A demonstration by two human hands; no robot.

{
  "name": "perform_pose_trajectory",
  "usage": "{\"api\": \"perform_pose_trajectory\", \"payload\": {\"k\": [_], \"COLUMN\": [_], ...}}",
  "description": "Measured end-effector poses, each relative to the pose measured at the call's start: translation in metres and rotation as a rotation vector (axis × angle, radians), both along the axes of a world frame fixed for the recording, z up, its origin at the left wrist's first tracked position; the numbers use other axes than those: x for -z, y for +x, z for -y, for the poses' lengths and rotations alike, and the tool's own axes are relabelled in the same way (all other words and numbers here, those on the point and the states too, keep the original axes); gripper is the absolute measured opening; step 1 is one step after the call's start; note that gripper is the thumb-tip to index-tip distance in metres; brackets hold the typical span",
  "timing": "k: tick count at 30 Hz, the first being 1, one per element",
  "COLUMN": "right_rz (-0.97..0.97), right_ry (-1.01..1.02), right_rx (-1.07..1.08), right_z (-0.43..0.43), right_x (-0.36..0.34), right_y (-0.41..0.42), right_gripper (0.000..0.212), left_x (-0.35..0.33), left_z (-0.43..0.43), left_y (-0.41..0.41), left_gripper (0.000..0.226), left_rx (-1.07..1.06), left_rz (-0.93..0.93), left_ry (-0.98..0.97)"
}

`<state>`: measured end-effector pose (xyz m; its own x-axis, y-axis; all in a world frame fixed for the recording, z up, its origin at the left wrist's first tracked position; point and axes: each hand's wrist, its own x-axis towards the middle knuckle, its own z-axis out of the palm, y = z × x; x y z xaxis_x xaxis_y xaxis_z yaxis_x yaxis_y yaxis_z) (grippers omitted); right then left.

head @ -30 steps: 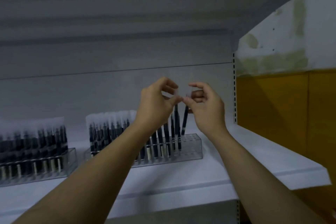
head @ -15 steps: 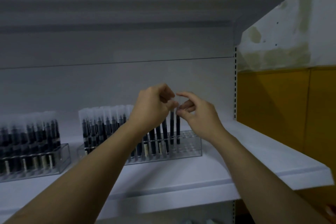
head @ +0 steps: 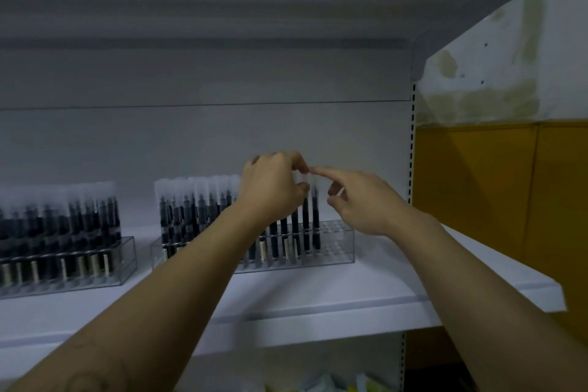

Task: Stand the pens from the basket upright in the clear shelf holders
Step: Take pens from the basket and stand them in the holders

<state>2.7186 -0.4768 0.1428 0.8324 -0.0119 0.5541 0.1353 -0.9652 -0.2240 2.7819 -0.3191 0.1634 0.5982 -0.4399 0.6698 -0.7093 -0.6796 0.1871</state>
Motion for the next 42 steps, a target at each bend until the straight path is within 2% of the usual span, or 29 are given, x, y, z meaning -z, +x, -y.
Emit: {"api": "perform_pose_trajectory", "payload": {"k": [4,7,12,19,25,32,42], "right_rz": [-0.017,0.063,0.123,0.099,0.044,-0.097,-0.372], "right_ry": [0.006,0.021,0.022,0.045,0.069,0.14,0.088], "right_rx": [0.029,0.021,-0.025,-0.123,-0.242,-0.371,-0.379], "right_z": [-0.004,-0.013,-0.047,-0.117,-0.181,-0.237,-0.28], "right_x": [-0.001,0.002,0.005,0.023,0.05,0.117,0.234], "right_y": [-0.003,-0.013,-0.037,-0.062,-0.077,-0.083,-0.063], "right_gripper": [0.065,0.069,0.068,0.068,0.066,0.06,0.058], "left_x": [0.003,0.006,0.014,0.039,0.072,0.138,0.251], "left_z": [-0.01,-0.025,-0.06,-0.136,-0.201,-0.26,-0.298], "left_y": [-0.009,-0.021,-0.046,-0.08,-0.111,-0.137,-0.129], "left_gripper": [0.041,0.046,0.048,0.047,0.05,0.051,0.051], "left_rx": [0.002,0.005,0.001,-0.055,-0.165,-0.291,-0.317], "left_rz": [0.063,0.118,0.157,0.146,0.067,-0.083,-0.395], "left_ry": [0.062,0.068,0.08,0.048,0.047,0.076,0.121]}}
